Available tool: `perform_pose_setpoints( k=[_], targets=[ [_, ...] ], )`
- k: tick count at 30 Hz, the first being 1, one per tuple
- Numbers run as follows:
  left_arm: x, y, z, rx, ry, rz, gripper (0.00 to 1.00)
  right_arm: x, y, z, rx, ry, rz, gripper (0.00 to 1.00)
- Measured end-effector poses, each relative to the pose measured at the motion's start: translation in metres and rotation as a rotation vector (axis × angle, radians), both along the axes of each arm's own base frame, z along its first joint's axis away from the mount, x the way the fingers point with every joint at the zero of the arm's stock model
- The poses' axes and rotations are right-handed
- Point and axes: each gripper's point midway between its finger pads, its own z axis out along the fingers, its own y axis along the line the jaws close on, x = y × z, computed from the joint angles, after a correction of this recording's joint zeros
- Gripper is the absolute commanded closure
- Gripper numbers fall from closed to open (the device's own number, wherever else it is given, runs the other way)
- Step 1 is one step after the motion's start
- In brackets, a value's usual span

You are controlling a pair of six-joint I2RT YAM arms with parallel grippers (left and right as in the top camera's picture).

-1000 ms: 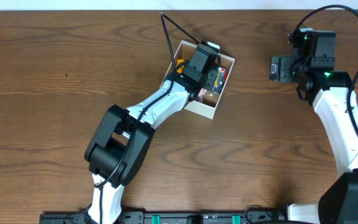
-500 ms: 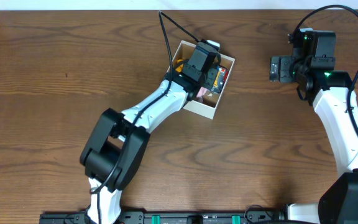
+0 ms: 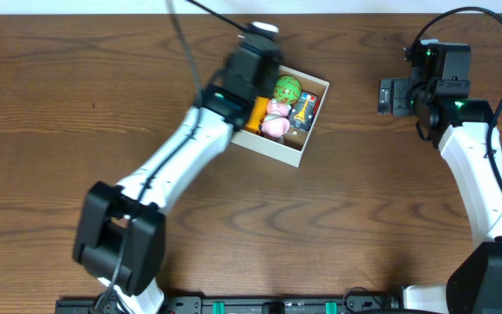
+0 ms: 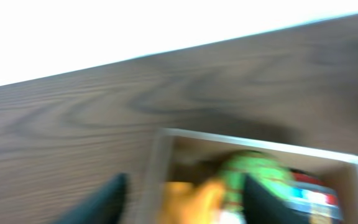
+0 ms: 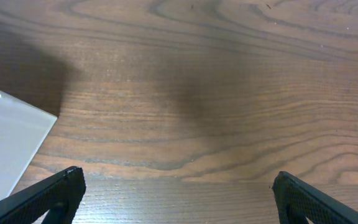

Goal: Pack container
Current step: 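Open the left gripper and raise it out of the box to the left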

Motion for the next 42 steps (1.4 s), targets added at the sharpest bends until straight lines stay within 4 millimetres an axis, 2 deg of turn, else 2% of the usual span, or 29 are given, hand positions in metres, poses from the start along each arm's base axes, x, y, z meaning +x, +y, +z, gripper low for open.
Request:
perform_pose_setpoints(
  k=[1,4,8,11,13,19,42],
  targets=[
    [0.005,0.018,0.002,0.005,-0.001,0.041,0.0,0.0,0.0,0.0,0.0,0.0,0.0,0.01],
    [0.016,0.077,0.007,0.008,0.005,0.181,0.02,0.0,0.0,0.0,0.0,0.0,0.0,0.01],
    [0.022,0.152,0.013,0.0,0.011,0.353,0.02,0.0,0.0,0.0,0.0,0.0,0.0,0.01],
    [0.021,0.189,0.017,0.0,0.008,0.433,0.02,0.0,0.0,0.0,0.0,0.0,0.0,0.01],
    [0.02,0.203,0.018,0.001,0.01,0.462,0.02,0.0,0.0,0.0,0.0,0.0,0.0,0.01],
    [0.015,0.219,0.014,0.002,0.033,0.499,0.02,0.0,0.0,0.0,0.0,0.0,0.0,0.01],
    [0.015,0.219,0.014,-0.002,0.033,0.502,0.02,0.0,0.0,0.0,0.0,0.0,0.0,0.01]
  ],
)
